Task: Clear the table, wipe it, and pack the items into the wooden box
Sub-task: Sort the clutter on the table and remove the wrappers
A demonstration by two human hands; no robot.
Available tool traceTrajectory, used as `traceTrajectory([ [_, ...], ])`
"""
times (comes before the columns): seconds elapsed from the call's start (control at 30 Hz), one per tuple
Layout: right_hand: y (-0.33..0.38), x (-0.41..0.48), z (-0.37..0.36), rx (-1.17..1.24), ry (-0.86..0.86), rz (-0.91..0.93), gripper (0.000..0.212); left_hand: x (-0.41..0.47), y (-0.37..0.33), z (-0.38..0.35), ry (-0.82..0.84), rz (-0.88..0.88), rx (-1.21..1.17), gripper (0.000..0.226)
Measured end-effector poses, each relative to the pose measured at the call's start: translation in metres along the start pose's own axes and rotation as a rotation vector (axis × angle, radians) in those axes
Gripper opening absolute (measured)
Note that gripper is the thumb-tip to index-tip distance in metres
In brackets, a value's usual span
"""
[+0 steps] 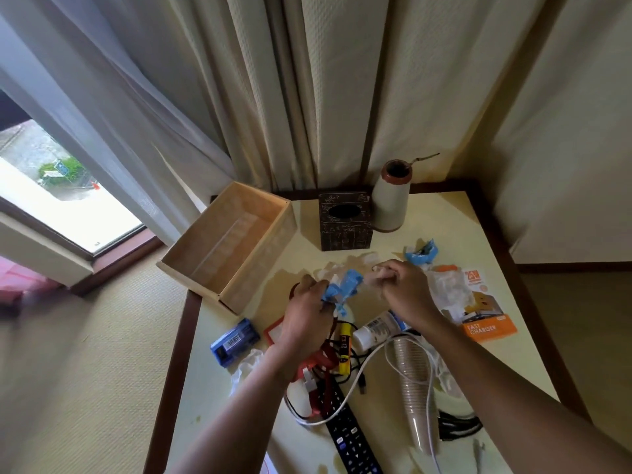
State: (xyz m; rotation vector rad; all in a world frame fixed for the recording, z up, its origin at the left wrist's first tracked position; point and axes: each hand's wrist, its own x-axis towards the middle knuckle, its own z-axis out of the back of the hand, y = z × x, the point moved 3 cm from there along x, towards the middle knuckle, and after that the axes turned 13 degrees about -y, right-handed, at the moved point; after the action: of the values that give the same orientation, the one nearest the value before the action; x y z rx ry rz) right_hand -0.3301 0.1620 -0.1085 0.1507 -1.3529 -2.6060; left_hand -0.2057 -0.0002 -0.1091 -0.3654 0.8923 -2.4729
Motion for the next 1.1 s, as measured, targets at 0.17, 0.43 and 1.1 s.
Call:
traceTrajectory([
  [0.17, 0.017, 0.007, -0.011, 0.067, -0.047, -0.084, 0.009, -0.003, 0.014, 0.019, -0.163, 0.281, -0.323, 0.022],
  [0.43, 0.041, 0.004, -0.062, -0.399, 0.326, 0.204, 0.048, -0.031, 0.045, 0.071, -0.053, 0.306, 0.07, 0.006],
  [1.1, 0.031, -0.022, -0.086, -0.456, 0.186, 0.272, 0.042, -0.115, 0.12, 0.071, 0.396, 0.113, 0.556, 0.094],
])
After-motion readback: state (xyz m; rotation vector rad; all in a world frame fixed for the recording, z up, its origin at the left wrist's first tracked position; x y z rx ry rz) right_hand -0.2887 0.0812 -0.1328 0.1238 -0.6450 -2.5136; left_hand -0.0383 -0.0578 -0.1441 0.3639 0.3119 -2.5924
